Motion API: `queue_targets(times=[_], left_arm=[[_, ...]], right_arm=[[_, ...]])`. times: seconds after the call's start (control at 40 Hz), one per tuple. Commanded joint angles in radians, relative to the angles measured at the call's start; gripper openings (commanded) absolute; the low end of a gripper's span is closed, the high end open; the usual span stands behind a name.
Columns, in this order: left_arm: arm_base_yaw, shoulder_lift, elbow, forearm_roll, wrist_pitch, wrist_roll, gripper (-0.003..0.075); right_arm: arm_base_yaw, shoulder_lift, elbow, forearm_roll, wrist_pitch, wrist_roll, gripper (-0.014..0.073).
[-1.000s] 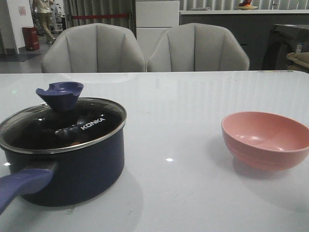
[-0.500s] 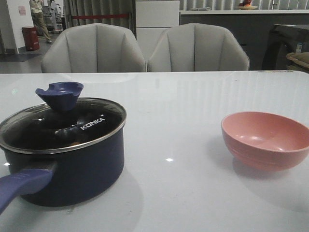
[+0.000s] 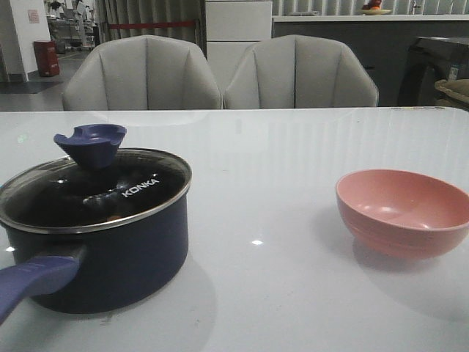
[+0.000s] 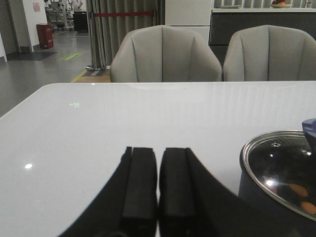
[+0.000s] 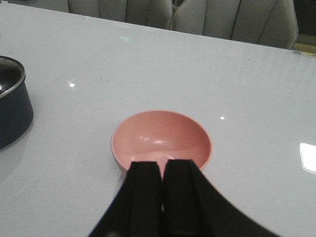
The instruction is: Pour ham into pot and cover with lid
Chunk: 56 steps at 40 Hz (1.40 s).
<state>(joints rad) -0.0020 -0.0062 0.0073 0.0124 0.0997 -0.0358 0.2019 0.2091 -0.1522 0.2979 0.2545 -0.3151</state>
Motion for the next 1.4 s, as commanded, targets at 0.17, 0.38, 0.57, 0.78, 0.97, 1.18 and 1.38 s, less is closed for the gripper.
queue_targets(times=[0.17, 0.38, 0.57, 0.78, 0.97, 1.18, 1.38], left_arm=[[0.002, -0.02, 0.03, -0.007, -0.078, -0.004, 0.0114], [0.002, -0.02, 0.03, -0.012, -0.078, -0.004, 0.0114], [0.002, -0.02, 0.03, -0.012, -0.078, -0.004, 0.0114], [0.002, -0.02, 0.03, -0.012, -0.078, -0.004, 0.0114], [0.002, -0.02, 0.03, -0.012, -0.078, -0.004, 0.0114], [0.002, -0.02, 0.03, -0.012, -0.078, -0.004, 0.0114], [0.002, -0.02, 0.03, -0.012, -0.078, -0.004, 0.0114]], right_arm=[[0.001, 0.006, -0.026, 0.006, -0.074, -0.006, 0.0145], [0.001, 0.006, -0.026, 0.006, -0.074, -0.006, 0.0145], [-0.054, -0.068, 0.02, -0.006, -0.112, -0.005, 0.0145], [-0.137, -0.227, 0.114, -0.185, -0.137, 0.197, 0.0145], [-0.132, -0.237, 0.189, -0.282, -0.221, 0.401, 0.0145], [-0.132, -0.237, 0.189, -0.282, -0.229, 0.405, 0.0145], [-0.132, -0.237, 0.189, -0.282, -0.27, 0.398, 0.0145]])
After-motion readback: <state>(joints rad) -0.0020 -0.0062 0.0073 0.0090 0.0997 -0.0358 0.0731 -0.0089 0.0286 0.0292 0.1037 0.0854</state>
